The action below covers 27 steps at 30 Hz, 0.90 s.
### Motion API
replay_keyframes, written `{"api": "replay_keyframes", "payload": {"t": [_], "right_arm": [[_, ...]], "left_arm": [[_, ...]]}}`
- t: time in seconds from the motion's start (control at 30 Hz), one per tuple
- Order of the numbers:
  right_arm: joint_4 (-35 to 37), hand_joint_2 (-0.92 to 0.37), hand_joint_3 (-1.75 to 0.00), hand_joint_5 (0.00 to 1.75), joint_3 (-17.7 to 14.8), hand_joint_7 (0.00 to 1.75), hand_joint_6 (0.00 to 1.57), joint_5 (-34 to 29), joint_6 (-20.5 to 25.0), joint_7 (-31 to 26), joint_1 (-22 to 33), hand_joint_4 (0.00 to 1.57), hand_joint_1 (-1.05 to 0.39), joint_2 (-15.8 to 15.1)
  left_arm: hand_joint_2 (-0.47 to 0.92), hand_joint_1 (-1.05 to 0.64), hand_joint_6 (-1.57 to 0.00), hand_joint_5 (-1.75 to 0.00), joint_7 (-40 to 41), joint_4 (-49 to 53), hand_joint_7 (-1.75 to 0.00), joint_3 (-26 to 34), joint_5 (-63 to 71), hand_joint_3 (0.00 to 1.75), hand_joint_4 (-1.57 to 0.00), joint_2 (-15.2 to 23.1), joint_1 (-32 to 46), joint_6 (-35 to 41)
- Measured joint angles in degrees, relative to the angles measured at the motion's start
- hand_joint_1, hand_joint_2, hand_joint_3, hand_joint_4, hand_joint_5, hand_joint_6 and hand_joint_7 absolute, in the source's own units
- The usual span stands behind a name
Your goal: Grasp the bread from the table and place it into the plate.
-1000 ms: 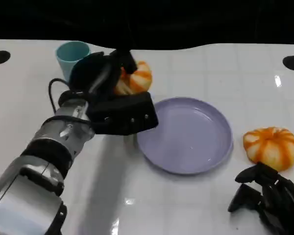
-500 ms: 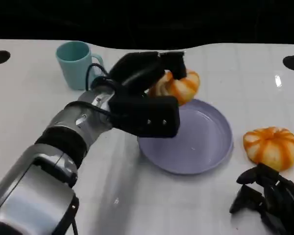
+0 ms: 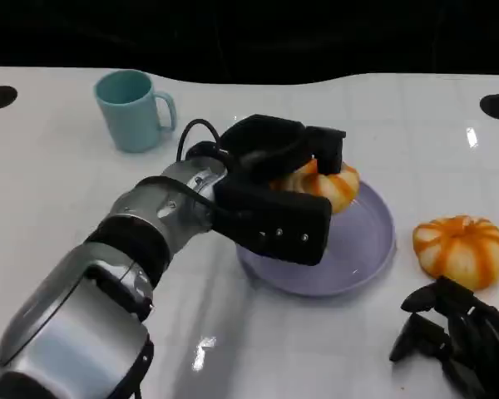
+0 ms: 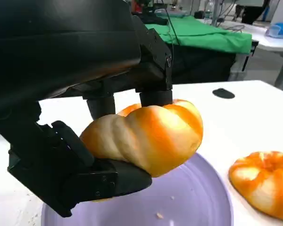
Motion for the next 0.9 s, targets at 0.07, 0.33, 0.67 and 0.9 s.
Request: {"api": "replay_keyframes", "payload": {"t": [0.07, 0.33, 0.67, 0.9], "right_arm": [[-0.5, -0.92, -0.27, 1.53, 0.1, 1.23, 0.57, 0.0, 0.4, -0.3, 0.1, 0.61, -0.53, 0.0], [-0.6, -0.92, -0.26, 1.52, 0.1, 1.23, 0.58, 0.0, 0.5, -0.1, 0.3, 0.63, -0.53, 0.1], [-0.8, -0.92, -0.27, 1.51, 0.0, 1.22, 0.57, 0.0, 0.5, -0.5, 0.4, 0.62, -0.54, 0.3], [-1.2, -0.92, -0.27, 1.56, 0.0, 1.28, 0.55, -0.1, 0.4, -1.4, 0.7, 0.62, -0.53, 0.6]], "left_arm": [[0.60, -0.17, -0.70, -1.75, -0.8, 0.3, -1.75, -0.3, 0.2, 1.00, -0.84, -0.2, 0.0, 0.6], [0.92, -0.61, -0.40, -0.48, -10.7, 0.5, -0.10, 2.1, -3.1, 0.34, -0.37, -0.5, 0.0, 2.7], [0.92, -1.04, -0.10, -0.14, -18.8, 0.1, 0.00, 1.9, -2.9, 0.61, -0.07, -0.2, -0.4, 7.6], [0.92, -1.05, -0.07, -0.12, -20.7, -1.1, 0.00, 1.9, -3.0, 0.73, -0.01, 1.3, -0.6, 6.7]]}}
